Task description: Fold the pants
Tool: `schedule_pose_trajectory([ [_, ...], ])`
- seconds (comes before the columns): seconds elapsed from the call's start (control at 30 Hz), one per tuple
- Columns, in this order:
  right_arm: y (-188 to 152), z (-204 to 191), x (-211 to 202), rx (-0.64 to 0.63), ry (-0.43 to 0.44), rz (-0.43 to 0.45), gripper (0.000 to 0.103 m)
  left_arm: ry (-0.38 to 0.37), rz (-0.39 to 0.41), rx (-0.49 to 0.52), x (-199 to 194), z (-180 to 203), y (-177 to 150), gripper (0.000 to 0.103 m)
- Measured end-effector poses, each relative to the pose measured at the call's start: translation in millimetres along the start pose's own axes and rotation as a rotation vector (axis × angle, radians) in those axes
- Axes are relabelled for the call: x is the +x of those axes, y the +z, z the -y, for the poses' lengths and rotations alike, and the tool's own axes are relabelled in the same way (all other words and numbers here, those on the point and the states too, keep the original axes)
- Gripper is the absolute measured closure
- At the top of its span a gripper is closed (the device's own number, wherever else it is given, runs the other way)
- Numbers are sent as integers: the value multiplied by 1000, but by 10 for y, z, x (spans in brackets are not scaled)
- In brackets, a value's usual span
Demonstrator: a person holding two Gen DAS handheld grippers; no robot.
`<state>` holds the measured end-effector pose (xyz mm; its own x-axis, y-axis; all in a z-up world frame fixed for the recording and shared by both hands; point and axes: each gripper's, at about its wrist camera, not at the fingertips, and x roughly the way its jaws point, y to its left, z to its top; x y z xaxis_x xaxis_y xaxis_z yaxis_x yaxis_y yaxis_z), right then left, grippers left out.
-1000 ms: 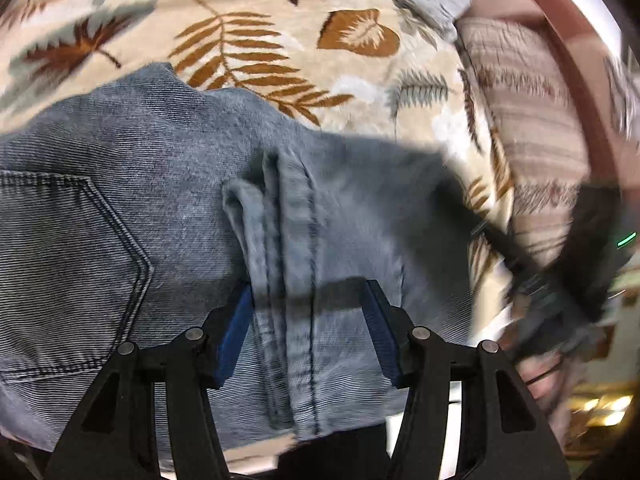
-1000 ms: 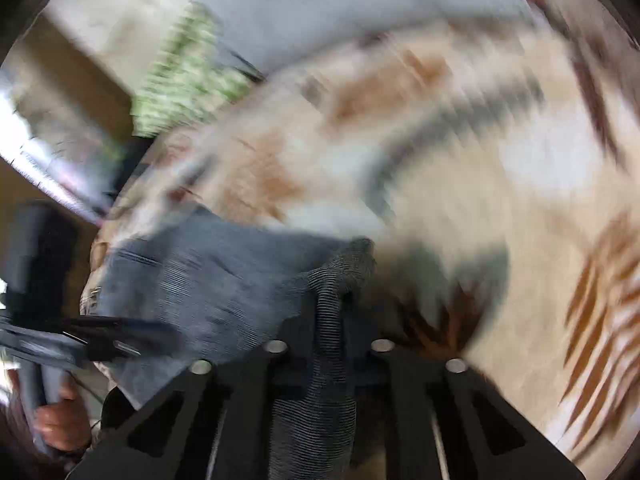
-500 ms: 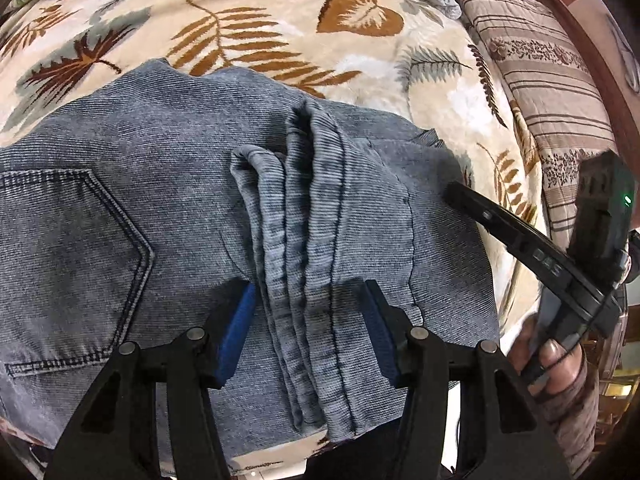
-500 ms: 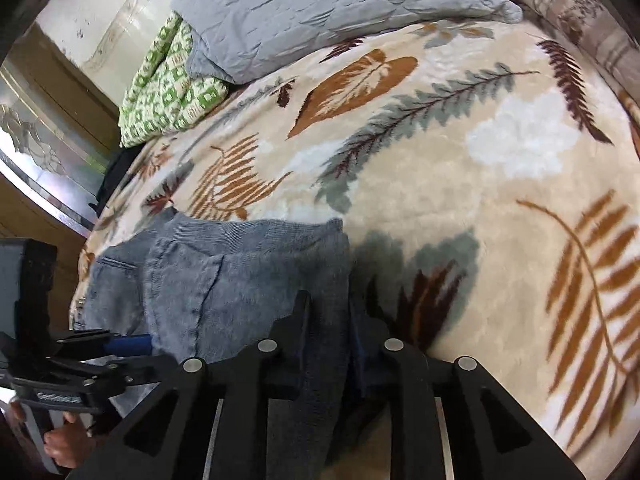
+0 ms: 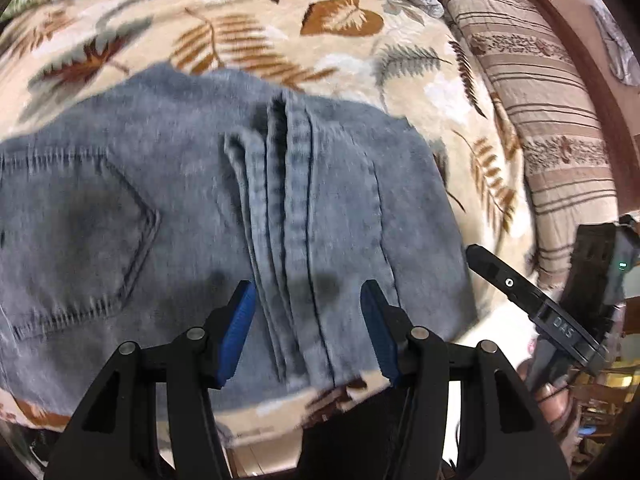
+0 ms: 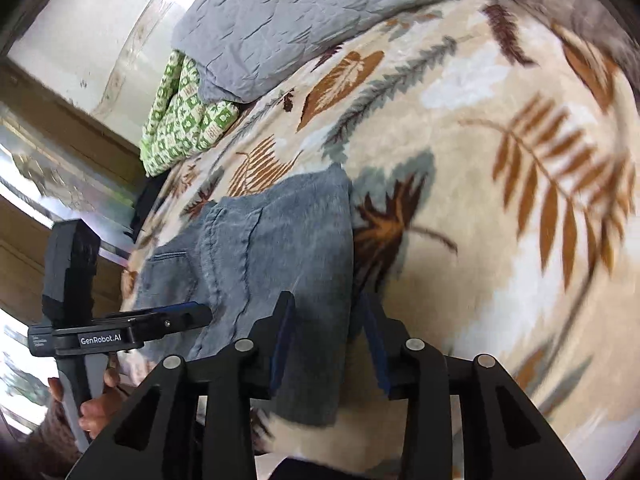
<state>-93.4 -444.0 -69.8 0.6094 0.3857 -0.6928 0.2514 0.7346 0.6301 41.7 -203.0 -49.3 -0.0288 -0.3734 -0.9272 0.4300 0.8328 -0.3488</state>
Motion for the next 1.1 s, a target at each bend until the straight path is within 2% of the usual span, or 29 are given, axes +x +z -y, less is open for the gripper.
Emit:
schedule_pose_trajectory([
  [0.13, -181, 79, 44, 72, 75, -28, 59, -106, -74, -71, 93, -121, -143, 49],
  [0.23, -228, 40, 191, 70, 93, -66, 59, -140, -117, -108, 201, -141, -178, 48],
  [0.27, -223, -19, 189, 39, 83, -61, 63, -145, -121, -114, 205, -125, -191, 48],
  [0.3, -217, -74, 154, 10, 83, -52, 79, -150, -115, -112, 181, -102, -211, 48],
  [0.33, -214, -198, 61, -59, 74, -33, 86, -158, -111, -99, 143, -66, -235, 48],
  [0.43, -286, -446, -109, -222, -8, 4, 86, -132, -108, -61, 143, -2, -316, 48],
  [0.57, -438, -373, 91, -283, -137, -41, 86, -85, -101, -40, 239, 24, -342, 48],
  [0.63, -467, -196, 202, -226, -139, -52, 82, -64, -94, -13, 241, 62, -338, 48],
  [0.73, -489, -23, 159, -141, -71, -34, 82, -56, -97, 4, 235, 69, -323, 48],
  [0.8, -473, -33, 91, -132, -72, -35, 74, -53, -98, 29, 169, 81, -305, 49],
  [0.83, -457, -46, 35, -135, -86, -23, 69, -61, -81, 43, 90, 92, -293, 49],
  [0.9, -389, -75, -161, -130, -90, 58, 68, -80, -15, 69, -122, 106, -261, 49],
  [1.0, -308, -163, -385, -150, -40, 181, 68, -83, 103, 100, -398, 181, -84, 48],
  [1.1, -290, -300, -287, -204, -32, 176, 70, -61, 131, 99, -338, 245, 183, 48],
])
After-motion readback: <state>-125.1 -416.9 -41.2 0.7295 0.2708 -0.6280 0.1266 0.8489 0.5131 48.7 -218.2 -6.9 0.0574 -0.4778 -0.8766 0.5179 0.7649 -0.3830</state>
